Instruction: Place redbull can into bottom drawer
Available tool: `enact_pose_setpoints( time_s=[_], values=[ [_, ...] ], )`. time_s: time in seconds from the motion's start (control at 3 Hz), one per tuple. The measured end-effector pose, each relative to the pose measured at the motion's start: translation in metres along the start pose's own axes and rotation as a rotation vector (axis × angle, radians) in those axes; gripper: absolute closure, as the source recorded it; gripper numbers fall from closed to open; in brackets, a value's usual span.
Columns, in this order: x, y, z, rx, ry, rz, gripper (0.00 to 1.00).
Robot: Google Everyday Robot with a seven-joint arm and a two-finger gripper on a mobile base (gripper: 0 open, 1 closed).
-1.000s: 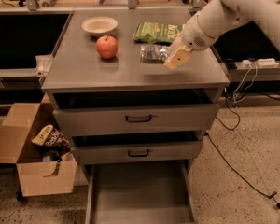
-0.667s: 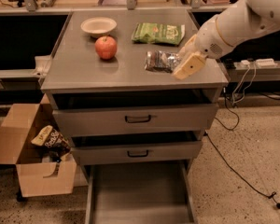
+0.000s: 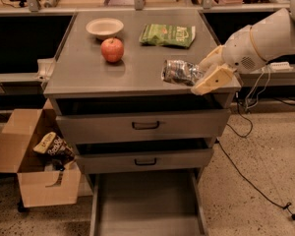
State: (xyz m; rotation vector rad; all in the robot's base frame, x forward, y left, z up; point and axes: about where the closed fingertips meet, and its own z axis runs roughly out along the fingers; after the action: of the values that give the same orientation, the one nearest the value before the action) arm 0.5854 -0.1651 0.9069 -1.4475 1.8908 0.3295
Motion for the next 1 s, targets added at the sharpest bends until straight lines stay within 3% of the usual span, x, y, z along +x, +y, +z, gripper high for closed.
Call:
enact_pose_setpoints(
  time_s=[0.33,0.67,1.0],
  values=[
    [0.023,0.015,0.014,-0.028,0.039,0.022,1.0],
    [0.068,0.05,0.041,-0.074,0.086,0.041,1.0],
    [0.147,0.122,0.086,-0.174,0.141,0.119,1.0]
  ],
)
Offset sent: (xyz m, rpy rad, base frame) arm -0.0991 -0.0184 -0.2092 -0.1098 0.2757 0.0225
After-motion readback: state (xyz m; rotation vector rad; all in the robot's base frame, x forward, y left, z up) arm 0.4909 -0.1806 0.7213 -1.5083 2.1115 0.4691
